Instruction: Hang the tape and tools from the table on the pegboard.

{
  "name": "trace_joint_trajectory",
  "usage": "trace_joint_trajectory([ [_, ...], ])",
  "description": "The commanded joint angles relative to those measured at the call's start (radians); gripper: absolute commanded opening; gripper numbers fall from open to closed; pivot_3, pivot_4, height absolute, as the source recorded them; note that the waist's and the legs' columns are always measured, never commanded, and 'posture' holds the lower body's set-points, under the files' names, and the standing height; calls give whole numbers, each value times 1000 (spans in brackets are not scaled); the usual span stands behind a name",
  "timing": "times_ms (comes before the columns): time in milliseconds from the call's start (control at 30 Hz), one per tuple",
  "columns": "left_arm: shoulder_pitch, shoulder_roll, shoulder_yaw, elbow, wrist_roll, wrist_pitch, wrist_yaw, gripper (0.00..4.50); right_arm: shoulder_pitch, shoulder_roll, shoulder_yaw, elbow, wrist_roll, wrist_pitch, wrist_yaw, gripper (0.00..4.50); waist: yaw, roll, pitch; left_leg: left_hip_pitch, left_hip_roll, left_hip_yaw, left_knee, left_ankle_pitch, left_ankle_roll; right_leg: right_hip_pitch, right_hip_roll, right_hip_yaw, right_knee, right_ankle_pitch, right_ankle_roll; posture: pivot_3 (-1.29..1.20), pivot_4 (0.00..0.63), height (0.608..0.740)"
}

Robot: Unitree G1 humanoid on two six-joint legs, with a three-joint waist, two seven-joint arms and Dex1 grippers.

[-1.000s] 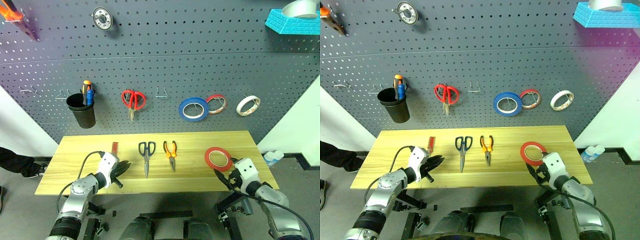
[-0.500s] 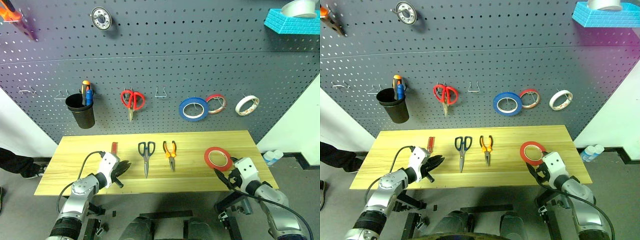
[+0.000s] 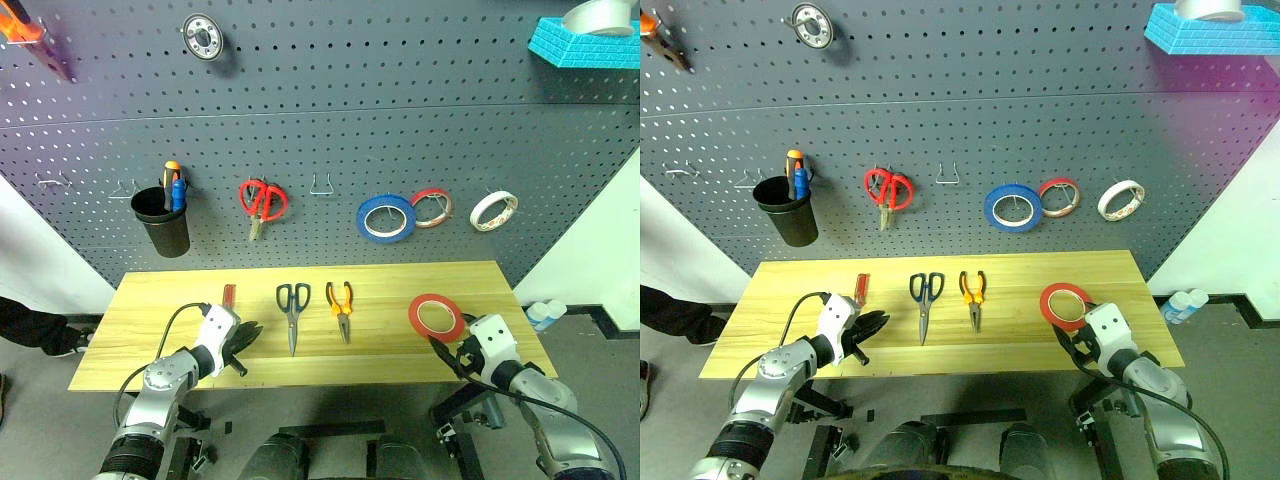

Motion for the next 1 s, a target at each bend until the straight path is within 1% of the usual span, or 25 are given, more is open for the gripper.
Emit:
trace_joint_trajectory([
  [33,-9,3,0,-19,3,-11,2,676,-17,-4,-9,-9,-1,-22,-4,4500,0,0,0,0,0,0,0,0,0,0,0,0,0,0,0,-30,33,740],
  [267,-8,2,2,-20,7,-10,5,676,-30,4,7,-24,-11,-12,-10,4500,0,0,0,0,0,0,0,0,0,0,0,0,0,0,0,-30,33,740],
  [467,-15,-12,-7,-30,8,-2,12,676,-89,30,45,0,-31,26,-23,4500,0,0,0,0,0,0,0,0,0,0,0,0,0,0,0,-32,37,740],
  [700,-7,-22,-14,-66,1,6,6,676,-192,37,64,122,-58,98,-52,4500,0,-1,1,0,0,0,0,0,0,-1,0,0,-1,0,0,-24,45,740],
  [1000,12,-23,-26,-105,1,26,7,676,-266,29,113,269,-105,124,-30,4500,-1,-1,3,0,0,0,-2,0,0,-1,0,0,-1,0,0,-23,52,740],
])
